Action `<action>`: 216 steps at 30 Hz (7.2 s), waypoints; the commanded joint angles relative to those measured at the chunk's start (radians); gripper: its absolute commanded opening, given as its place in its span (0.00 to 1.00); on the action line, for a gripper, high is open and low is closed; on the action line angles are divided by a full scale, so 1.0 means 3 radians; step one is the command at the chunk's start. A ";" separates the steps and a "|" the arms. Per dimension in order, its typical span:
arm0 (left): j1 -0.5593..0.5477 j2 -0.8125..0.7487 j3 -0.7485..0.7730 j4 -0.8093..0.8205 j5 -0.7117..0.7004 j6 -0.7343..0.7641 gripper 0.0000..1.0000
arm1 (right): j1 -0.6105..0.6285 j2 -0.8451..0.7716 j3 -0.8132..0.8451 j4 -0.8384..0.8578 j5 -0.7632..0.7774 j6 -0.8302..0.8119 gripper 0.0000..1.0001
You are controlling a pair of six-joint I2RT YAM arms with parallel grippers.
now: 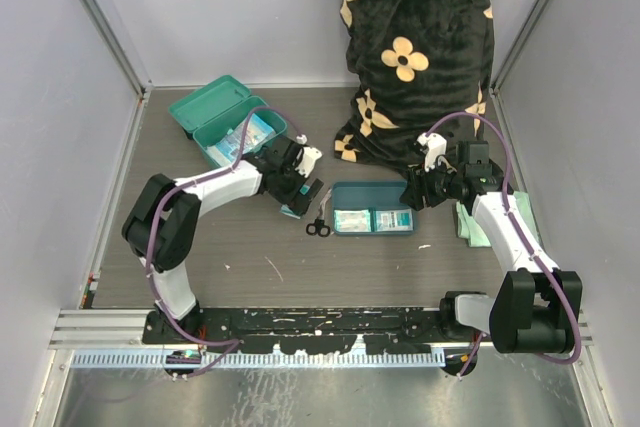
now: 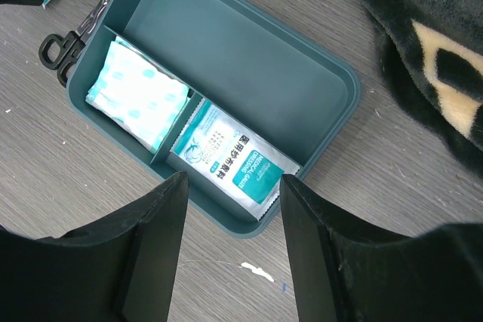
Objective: Organize the medicine kit
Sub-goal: Pick up the medical item at the center of the board, then place the medical item at the medicine box compartment.
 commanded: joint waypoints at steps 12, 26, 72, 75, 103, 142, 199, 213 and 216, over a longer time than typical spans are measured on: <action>-0.0046 0.0055 0.0148 -0.0019 -0.0102 -0.0131 0.98 | -0.0014 0.0023 0.0023 0.0040 0.0013 -0.0060 0.57; -0.0106 0.0208 0.0159 -0.0200 -0.0168 0.0025 0.92 | -0.0014 0.0019 0.0033 0.0024 -0.0006 -0.0059 0.57; 0.0020 -0.0789 -0.0351 0.0310 0.0692 0.0936 0.50 | 0.0740 0.0501 0.0331 0.0886 -0.0907 0.0747 0.54; 0.0018 -0.0909 -0.0378 0.0332 0.0794 0.0950 0.50 | 0.0805 0.0710 0.0377 0.1169 -0.1028 0.1059 0.54; 0.0018 -0.1292 -0.0420 0.0270 0.1021 0.0881 0.48 | 0.1384 0.2083 0.1196 0.2135 -0.1643 0.2704 0.30; 0.0110 -0.1314 -0.0249 0.0116 0.0276 0.1234 0.98 | -0.0008 0.0175 -0.0003 0.0391 -0.0220 0.1113 0.02; 0.0113 -0.1358 -0.0237 0.0140 0.0148 0.1207 0.98 | -0.0017 -0.0071 -0.0559 0.0746 0.0396 0.1624 0.50; 0.0113 -0.1364 -0.0246 0.0153 0.0128 0.1222 0.98 | -0.0019 0.0030 -0.0517 0.0669 0.0430 0.1693 0.50; 0.0110 -0.1364 -0.0249 0.0148 0.0122 0.1228 0.98 | -0.0019 0.0044 -0.0496 0.0634 0.0458 0.1699 0.48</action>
